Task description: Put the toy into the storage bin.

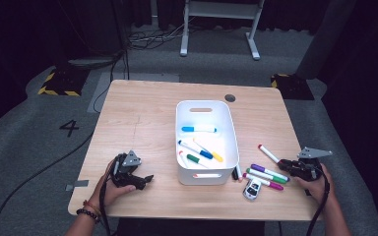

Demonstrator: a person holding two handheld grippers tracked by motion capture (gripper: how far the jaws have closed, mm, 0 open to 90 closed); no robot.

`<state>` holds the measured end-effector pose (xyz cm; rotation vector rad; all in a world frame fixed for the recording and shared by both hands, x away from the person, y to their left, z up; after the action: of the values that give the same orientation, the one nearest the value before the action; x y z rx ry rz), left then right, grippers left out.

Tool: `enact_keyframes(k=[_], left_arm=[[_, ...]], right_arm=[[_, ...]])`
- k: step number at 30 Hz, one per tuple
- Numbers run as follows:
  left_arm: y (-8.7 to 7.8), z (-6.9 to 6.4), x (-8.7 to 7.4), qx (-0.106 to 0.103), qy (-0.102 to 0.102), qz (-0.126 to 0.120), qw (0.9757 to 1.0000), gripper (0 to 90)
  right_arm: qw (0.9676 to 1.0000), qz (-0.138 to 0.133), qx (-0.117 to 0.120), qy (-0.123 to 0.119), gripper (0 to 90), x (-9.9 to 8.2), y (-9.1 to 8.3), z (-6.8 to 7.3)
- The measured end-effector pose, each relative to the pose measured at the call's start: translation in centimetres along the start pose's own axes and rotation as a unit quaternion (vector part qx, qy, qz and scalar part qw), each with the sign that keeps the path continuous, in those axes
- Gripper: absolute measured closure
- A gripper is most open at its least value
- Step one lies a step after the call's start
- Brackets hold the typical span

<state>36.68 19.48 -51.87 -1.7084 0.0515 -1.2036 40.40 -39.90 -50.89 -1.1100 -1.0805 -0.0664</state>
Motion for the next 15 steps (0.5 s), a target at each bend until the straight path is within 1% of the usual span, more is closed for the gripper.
enact_keyframes(k=[1,2,4,5,7,11,14,15], left_arm=[[0.0,0.0,0.0,0.0,0.0,0.0,1.0,15.3],[0.0,0.01,0.0,0.0,0.0,0.0,1.0,15.3],[0.0,0.01,0.0,0.0,0.0,0.0,1.0,15.3],[0.01,0.02,0.0,0.0,0.0,0.0,1.0,15.2],[0.01,0.02,0.0,0.0,0.0,0.0,1.0,15.3],[0.0,0.01,0.0,0.0,0.0,0.0,1.0,15.2],[0.0,0.01,0.0,0.0,0.0,0.0,1.0,15.2],[0.01,0.01,0.0,0.0,0.0,0.0,1.0,15.2]], right_arm=[[1.0,0.001,-0.006,-0.001,75.2,0.08,0.06,-0.07],[1.0,0.002,-0.009,0.004,75.2,0.14,0.09,-0.09],[1.0,-0.001,-0.003,0.009,75.2,0.15,0.13,-0.22],[0.9998,-0.009,0.002,0.016,75.2,0.15,0.15,-0.24],[0.9996,-0.015,0.005,0.022,75.2,0.2,0.02,-0.27],[0.9993,-0.024,0.011,0.026,75.2,0.4,-0.19,-0.21],[0.9985,-0.043,0.017,0.031,75.2,0.87,-0.59,-0.14],[0.9984,-0.046,0.018,0.028,75.2,1.04,-0.79,-0.17]])
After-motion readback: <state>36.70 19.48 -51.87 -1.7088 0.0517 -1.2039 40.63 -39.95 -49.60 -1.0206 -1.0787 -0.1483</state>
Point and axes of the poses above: each handheld gripper's, and its own axes: y roughly forward along the jaws, x roughly out of its top, z roughly to its left, the point moved 2 cm from there along y, roughly forward along the jaws, and after that the axes turned 2 degrees about x, right-handed, at the moved point
